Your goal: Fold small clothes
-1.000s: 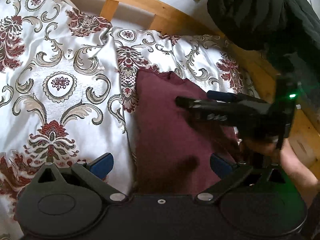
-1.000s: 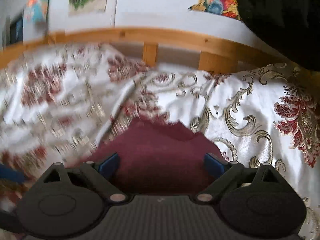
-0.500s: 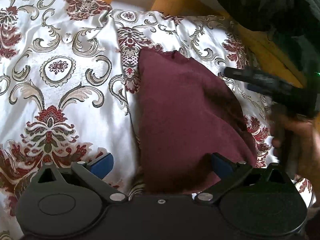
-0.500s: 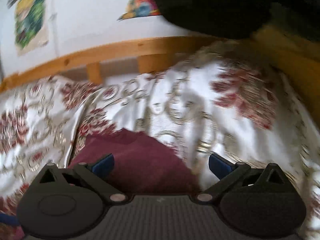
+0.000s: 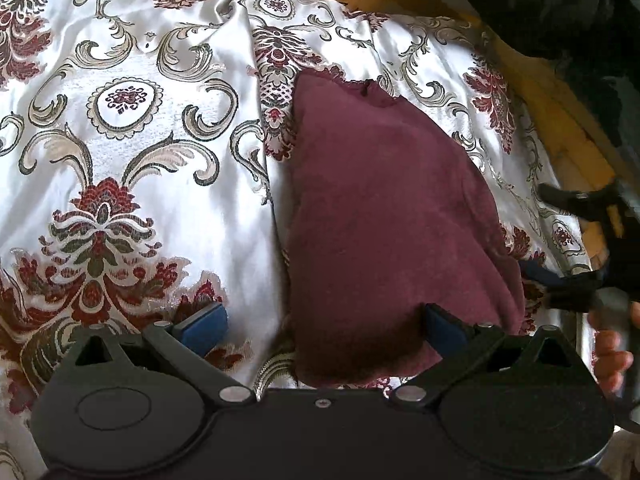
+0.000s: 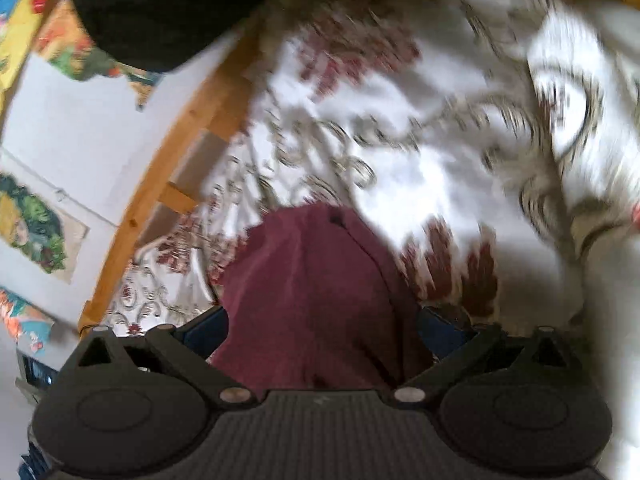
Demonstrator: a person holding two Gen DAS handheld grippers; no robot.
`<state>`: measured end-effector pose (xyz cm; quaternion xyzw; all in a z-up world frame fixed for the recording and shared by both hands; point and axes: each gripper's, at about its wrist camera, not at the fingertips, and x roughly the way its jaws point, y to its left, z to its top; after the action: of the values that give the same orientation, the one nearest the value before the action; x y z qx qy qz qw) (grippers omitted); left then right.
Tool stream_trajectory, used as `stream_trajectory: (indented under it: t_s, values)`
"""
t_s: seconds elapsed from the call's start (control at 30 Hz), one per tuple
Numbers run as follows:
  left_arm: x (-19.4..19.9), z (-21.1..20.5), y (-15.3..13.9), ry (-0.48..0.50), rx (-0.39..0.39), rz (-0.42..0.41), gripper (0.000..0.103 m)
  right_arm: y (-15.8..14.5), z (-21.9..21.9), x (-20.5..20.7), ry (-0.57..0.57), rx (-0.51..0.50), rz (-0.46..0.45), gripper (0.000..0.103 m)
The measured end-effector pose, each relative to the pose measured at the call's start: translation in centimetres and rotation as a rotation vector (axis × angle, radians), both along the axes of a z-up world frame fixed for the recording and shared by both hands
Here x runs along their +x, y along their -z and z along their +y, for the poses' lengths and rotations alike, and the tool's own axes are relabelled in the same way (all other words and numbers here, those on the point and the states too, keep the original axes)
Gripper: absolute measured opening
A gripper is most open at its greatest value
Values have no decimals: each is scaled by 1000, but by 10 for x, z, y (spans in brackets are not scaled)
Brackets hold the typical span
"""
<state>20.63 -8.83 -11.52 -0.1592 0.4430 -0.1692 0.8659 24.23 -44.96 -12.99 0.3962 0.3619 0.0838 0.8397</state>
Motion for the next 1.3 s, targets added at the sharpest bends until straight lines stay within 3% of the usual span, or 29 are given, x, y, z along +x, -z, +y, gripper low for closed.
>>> stream_trajectory:
  t_s: [0.1,0.23,0.4,0.57,0.63,0.77,0.97,1.03,1.17,1.3]
  values:
    - [1,0,0,0,-1,4,103,12,11,13,12,-72,36,103]
    - [1,0,0,0,-1,2,102,15,23,15,11,-94,15,102]
    - [1,1,1,1,-1,2,103,14,25,10,10,-103,1,74]
    - [1,1,1,-4,-2,7,103,8,22,10,15,-112,-54,30]
    - [1,1,1,-6,-3,9,102,2,28,11,-10,-147,-95,24]
    - [1,1,1,-10,-4,12,103,-7,36,12,-26,-225,-132,23]
    - [1,0,1,-8,1,11,102,2,25,12,11,-172,-94,23]
    - [1,0,1,-8,1,11,103,3,25,12,6,-169,-90,30]
    - [1,0,1,-8,2,10,102,4,28,14,-11,-159,-91,60]
    - [2,0,0,-9,1,10,103,5,30,16,-24,-167,-78,68]
